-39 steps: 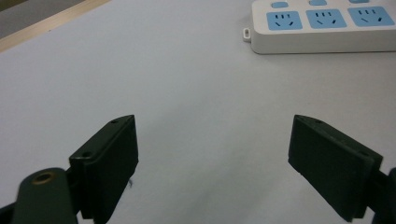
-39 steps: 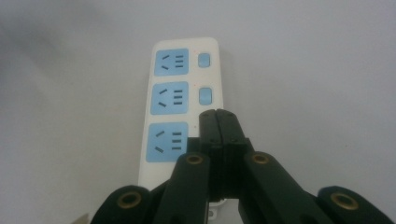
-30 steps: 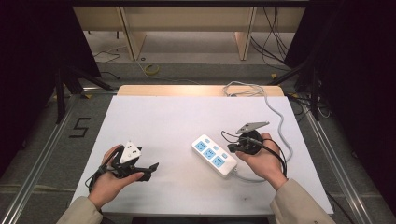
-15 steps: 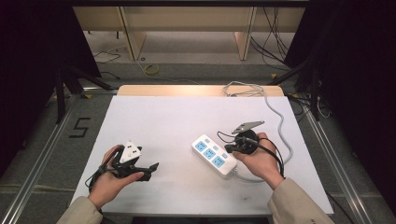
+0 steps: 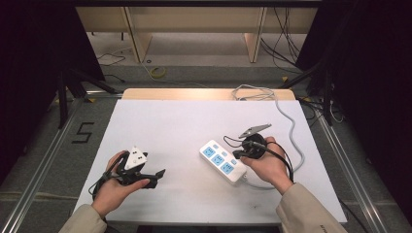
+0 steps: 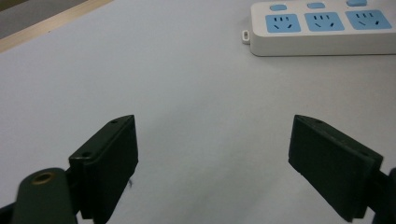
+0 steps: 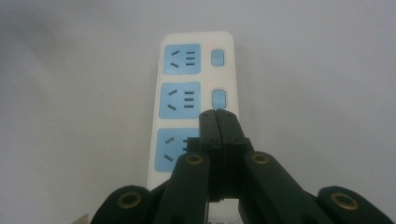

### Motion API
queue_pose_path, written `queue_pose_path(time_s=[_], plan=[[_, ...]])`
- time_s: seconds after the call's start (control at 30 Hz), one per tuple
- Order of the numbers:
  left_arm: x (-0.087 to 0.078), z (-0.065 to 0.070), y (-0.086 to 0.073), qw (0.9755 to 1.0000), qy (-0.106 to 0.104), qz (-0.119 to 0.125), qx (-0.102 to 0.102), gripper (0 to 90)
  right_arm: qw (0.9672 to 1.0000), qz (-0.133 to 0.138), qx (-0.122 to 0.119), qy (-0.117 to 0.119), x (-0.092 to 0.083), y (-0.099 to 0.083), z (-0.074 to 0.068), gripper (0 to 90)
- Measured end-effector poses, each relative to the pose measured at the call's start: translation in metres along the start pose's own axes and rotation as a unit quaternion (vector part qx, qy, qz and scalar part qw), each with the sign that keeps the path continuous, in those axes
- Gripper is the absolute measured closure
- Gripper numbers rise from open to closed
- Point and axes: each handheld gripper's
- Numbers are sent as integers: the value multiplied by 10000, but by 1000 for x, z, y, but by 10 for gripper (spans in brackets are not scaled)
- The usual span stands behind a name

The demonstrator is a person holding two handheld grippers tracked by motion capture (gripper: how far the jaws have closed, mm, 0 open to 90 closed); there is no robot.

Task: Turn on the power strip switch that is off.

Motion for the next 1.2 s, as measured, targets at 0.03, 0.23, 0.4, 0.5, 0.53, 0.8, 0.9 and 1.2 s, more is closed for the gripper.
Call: queue_pose_path(time_s=[0.03,0.23,0.4,0.5,0.53,0.8,0.9,1.2], plan=[[0,0,0,10000,0,10,-10,155,10000,-17,-1,7,0,0,0,900],[0,0,0,10000,-4,18,-16,155,10000,-85,2,11,2,2,1,900],[1,0,0,10000,-11,3,-14,155,9999,-162,-10,23,5,2,2,900],[1,0,0,10000,-12,5,-16,155,9998,-203,-1,22,7,3,2,900],[1,0,0,10000,-13,3,-13,156,9998,-214,-10,36,8,3,2,900],[1,1,1,10000,-22,11,-13,156,9995,-312,22,35,13,3,4,900],[1,1,0,10000,-19,5,-9,156,9993,-373,13,39,16,3,4,900],[1,1,0,10000,-22,20,-9,156,9988,-488,-5,28,21,4,6,900]])
Point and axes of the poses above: each handheld gripper's, and its own axes: x roughly forward along the jaws, y roughly out of its top, z roughly to its right, and after that the axes turned 4 degrees about z, right-handed
